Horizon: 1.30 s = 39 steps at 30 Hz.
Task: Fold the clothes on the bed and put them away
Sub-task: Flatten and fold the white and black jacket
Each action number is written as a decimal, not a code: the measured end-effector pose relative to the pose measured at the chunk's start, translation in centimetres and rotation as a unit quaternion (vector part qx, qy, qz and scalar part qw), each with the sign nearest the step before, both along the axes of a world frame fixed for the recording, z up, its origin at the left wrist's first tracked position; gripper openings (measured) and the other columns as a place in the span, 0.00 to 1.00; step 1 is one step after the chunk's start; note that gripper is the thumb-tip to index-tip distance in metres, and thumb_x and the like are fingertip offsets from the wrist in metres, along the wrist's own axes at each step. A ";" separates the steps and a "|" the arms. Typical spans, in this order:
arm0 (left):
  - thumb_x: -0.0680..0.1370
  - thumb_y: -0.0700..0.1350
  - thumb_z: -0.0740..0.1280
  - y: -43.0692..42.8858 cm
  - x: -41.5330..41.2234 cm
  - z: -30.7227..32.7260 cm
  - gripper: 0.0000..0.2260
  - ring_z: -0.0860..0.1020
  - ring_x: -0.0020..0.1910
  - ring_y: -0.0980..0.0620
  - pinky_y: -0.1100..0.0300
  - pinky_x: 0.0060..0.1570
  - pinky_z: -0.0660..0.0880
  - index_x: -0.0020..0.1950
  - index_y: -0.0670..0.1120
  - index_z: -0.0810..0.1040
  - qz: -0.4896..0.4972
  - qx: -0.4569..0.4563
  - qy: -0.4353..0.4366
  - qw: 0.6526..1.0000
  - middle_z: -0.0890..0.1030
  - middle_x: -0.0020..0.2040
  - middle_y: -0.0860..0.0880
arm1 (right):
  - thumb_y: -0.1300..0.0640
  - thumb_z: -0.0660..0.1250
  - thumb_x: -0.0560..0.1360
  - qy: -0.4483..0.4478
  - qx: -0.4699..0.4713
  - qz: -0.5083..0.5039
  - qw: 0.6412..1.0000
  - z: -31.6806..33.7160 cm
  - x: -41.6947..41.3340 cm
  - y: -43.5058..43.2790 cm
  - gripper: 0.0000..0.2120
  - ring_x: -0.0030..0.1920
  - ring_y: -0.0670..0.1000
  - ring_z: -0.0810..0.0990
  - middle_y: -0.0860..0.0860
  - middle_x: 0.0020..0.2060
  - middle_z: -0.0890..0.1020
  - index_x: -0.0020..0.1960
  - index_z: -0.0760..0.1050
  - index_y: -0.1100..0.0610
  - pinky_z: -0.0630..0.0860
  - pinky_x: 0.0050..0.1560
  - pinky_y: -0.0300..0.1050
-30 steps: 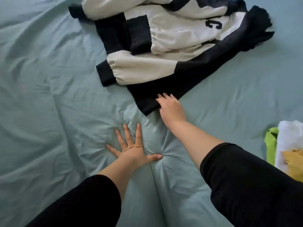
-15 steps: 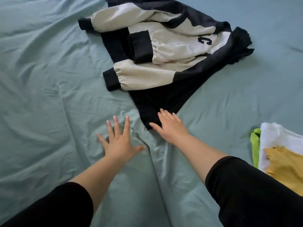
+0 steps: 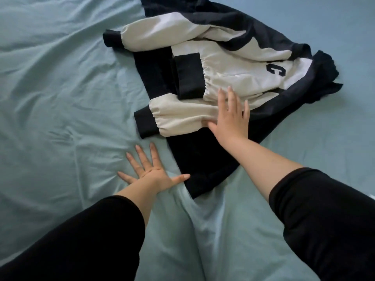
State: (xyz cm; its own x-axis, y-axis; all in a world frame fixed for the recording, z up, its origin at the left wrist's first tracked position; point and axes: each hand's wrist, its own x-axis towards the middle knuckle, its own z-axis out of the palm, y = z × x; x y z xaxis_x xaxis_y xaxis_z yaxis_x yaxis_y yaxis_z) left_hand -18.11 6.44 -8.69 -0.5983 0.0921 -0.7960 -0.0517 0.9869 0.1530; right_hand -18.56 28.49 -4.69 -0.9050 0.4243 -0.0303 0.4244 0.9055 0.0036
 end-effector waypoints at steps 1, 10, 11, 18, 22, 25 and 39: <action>0.39 0.85 0.49 0.2 -0.2 -0.1 0.66 0.12 0.57 0.40 0.27 0.47 0.22 0.58 0.58 0.11 0.001 -0.006 -0.009 1.000 0.11 0.60 0.48 | 0.39 0.65 0.74 -0.012 -0.004 -0.015 1.000 0.0 -1.6 0.8 0.48 0.78 0.54 0.41 0.54 0.78 0.39 0.77 0.34 0.51 0.36 0.73 0.57; 0.42 0.84 0.55 1.1 -0.9 -1.1 0.69 0.14 0.60 0.37 0.24 0.48 0.24 0.59 0.55 0.11 0.005 -0.050 -0.037 0.998 0.11 0.61 0.46 | 0.58 0.54 0.79 -0.028 -0.142 -0.093 0.985 -1.3 -8.4 2.0 0.12 0.60 0.57 0.76 0.51 0.42 0.79 0.58 0.71 0.48 0.44 0.75 0.62; 0.43 0.84 0.56 1.1 -0.9 -1.1 0.69 0.14 0.60 0.37 0.24 0.49 0.25 0.59 0.54 0.11 0.004 -0.049 -0.030 0.998 0.11 0.61 0.45 | 0.58 0.53 0.79 0.003 -0.153 -0.086 0.984 -1.1 -7.6 1.6 0.13 0.56 0.58 0.78 0.51 0.39 0.80 0.60 0.71 0.50 0.46 0.75 0.58; 0.44 0.85 0.51 0.8 -0.4 -1.3 0.69 0.12 0.56 0.37 0.23 0.51 0.28 0.73 0.53 0.25 -0.028 -0.043 -0.011 0.999 0.13 0.63 0.44 | 0.63 0.59 0.78 0.058 -0.216 -0.061 0.973 -1.4 1.7 -1.3 0.16 0.68 0.66 0.66 0.59 0.52 0.82 0.65 0.72 0.58 0.57 0.74 0.54; 0.50 0.84 0.56 -0.6 0.3 -0.3 0.67 0.18 0.65 0.37 0.23 0.58 0.33 0.75 0.51 0.29 -0.067 0.008 0.017 0.998 0.18 0.69 0.44 | 0.65 0.56 0.74 0.093 -0.299 -0.125 0.941 -0.9 5.2 -2.7 0.15 0.62 0.64 0.71 0.60 0.49 0.81 0.56 0.76 0.58 0.71 0.54 0.49; 0.66 0.73 0.65 -4.7 1.8 0.9 0.55 0.31 0.75 0.43 0.34 0.70 0.39 0.78 0.52 0.34 -0.120 0.096 0.095 0.984 0.30 0.77 0.48 | 0.66 0.56 0.73 0.094 -0.317 -0.161 0.930 0.0 7.9 -4.7 0.15 0.50 0.61 0.77 0.58 0.47 0.82 0.53 0.78 0.56 0.68 0.42 0.47; 0.74 0.60 0.68 -5.7 17.1 6.2 0.39 0.65 0.71 0.39 0.49 0.63 0.69 0.75 0.67 0.43 0.040 0.214 0.086 0.972 0.45 0.78 0.45 | 0.66 0.62 0.70 -0.048 -0.516 -0.187 0.835 1.9 34.0 -20.5 0.11 0.48 0.48 0.79 0.49 0.44 0.83 0.43 0.80 0.55 0.74 0.47 0.46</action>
